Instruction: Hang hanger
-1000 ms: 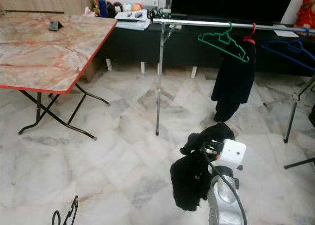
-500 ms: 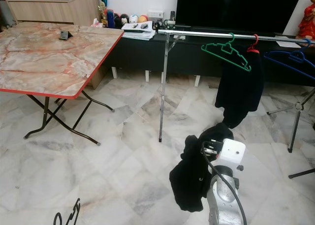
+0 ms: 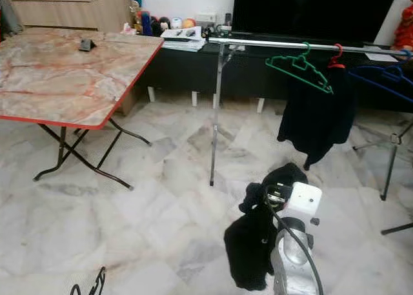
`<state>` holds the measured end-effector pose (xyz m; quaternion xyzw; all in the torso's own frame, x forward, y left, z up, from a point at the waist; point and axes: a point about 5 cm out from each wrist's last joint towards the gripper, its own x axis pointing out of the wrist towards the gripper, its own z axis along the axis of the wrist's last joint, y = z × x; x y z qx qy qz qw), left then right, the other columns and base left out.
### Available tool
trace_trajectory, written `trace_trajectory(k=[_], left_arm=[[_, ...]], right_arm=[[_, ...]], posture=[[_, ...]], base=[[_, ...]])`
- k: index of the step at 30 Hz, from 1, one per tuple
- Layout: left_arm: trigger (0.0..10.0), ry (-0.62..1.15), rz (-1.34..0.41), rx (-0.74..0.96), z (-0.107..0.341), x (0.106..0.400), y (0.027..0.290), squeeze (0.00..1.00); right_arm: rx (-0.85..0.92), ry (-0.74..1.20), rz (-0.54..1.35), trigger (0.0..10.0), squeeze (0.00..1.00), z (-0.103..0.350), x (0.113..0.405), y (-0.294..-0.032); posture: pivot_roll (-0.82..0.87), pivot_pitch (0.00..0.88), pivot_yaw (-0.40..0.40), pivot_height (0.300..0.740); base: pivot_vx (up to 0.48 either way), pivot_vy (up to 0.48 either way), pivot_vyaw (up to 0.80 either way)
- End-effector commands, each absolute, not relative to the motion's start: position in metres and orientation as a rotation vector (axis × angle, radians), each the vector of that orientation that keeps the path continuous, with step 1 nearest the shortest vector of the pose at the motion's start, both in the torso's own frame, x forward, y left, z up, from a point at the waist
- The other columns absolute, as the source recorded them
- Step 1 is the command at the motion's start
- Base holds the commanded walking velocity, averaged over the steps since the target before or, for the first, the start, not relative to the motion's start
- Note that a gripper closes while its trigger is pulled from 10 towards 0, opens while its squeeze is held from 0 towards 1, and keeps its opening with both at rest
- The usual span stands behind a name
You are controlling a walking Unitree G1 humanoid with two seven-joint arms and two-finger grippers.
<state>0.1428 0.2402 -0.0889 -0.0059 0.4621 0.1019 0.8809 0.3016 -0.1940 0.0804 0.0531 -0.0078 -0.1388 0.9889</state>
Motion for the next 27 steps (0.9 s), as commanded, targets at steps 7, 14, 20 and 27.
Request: trace_trajectory(k=[7,14,20,27], left_arm=[[10.0,1.017,0.228,-0.017,-0.0924,0.1335,0.2432,0.00],[10.0,1.023,0.230,-0.020,-0.0927,0.1342,0.2419,0.00],[10.0,1.025,0.227,-0.023,-0.0932,0.1358,0.2389,0.00],[10.0,1.027,0.225,-0.025,-0.0936,0.1373,0.2353,0.00]], right_arm=[[0.111,-0.054,-0.263,10.0,0.00,0.0904,0.3039,-0.1877],[0.114,-0.053,-0.263,10.0,0.00,0.0907,0.3048,-0.1867],[0.117,-0.050,-0.261,10.0,0.00,0.0902,0.3054,-0.1848],[0.118,-0.047,-0.255,10.0,0.00,0.0907,0.3065,-0.1828]], posture=[[0.04,0.106,-0.028,0.740],[0.04,0.111,-0.027,0.740],[0.04,0.111,-0.027,0.740],[0.05,0.122,-0.027,0.740]], base=[[0.000,0.480,0.00],[0.000,0.480,0.00],[0.000,0.480,0.00],[0.000,0.480,0.00]])
